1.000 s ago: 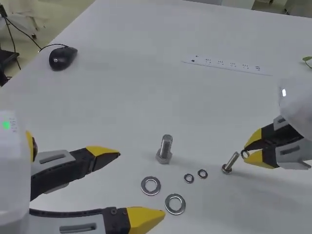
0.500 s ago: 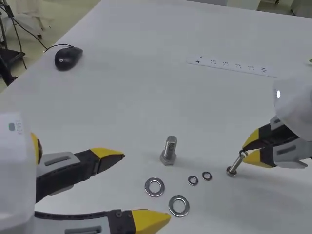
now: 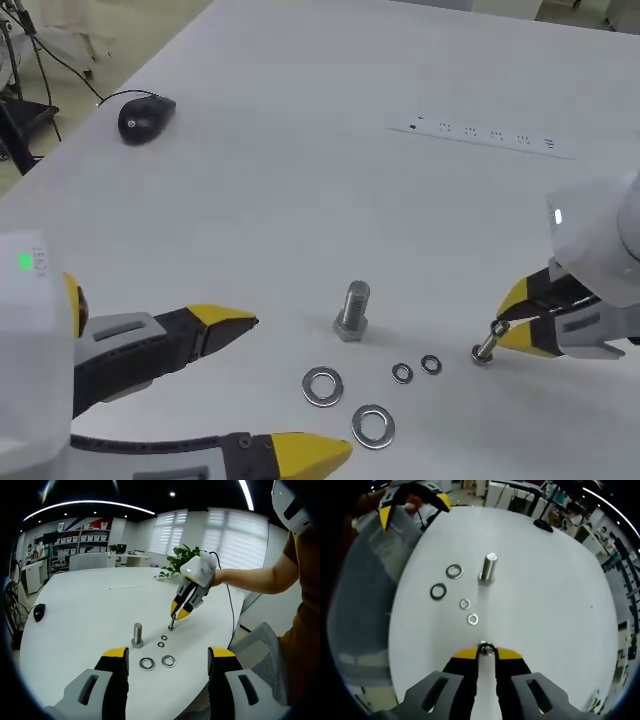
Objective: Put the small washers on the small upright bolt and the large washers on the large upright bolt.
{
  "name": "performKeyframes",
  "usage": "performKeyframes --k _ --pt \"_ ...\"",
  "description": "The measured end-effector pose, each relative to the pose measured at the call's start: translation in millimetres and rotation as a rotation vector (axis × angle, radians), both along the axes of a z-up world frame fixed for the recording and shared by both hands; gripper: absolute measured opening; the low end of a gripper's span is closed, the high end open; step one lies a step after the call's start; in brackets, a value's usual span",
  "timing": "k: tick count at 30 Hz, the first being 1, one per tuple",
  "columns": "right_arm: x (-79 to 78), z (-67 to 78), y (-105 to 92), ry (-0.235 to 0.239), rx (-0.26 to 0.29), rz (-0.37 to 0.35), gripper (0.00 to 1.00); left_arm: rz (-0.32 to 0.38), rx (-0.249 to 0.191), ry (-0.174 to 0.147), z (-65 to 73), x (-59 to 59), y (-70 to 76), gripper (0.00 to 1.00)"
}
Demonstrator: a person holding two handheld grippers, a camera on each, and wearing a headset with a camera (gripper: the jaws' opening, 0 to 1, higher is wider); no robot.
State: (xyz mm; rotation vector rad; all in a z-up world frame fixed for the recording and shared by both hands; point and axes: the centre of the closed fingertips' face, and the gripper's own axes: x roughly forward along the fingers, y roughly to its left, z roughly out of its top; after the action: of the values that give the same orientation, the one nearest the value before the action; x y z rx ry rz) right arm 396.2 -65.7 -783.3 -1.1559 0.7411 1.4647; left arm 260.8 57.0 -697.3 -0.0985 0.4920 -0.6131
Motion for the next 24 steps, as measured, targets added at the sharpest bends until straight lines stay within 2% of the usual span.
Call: performKeyframes --k 16,18,20,24 --pt "-1.8 -34.1 0.1 0.039 -0.011 -0.003 0.13 0.004 -0.007 0.028 -9.1 2.8 2.3 0.63" --pt "-2.1 -33.0 1.6 0.052 0.004 -0.012 0.13 0.001 -0.005 0.032 -10.4 2.8 1.7 0.63" --pt "-1.4 -32.8 2.2 0.045 0.013 0.013 0.13 0.000 -0.009 0.037 -11.3 2.5 0.9 0.63" --pt "-2.4 -33.3 0.8 0.055 0.004 0.013 0.15 0.000 -0.006 0.042 -12.5 2.6 0.6 0.63"
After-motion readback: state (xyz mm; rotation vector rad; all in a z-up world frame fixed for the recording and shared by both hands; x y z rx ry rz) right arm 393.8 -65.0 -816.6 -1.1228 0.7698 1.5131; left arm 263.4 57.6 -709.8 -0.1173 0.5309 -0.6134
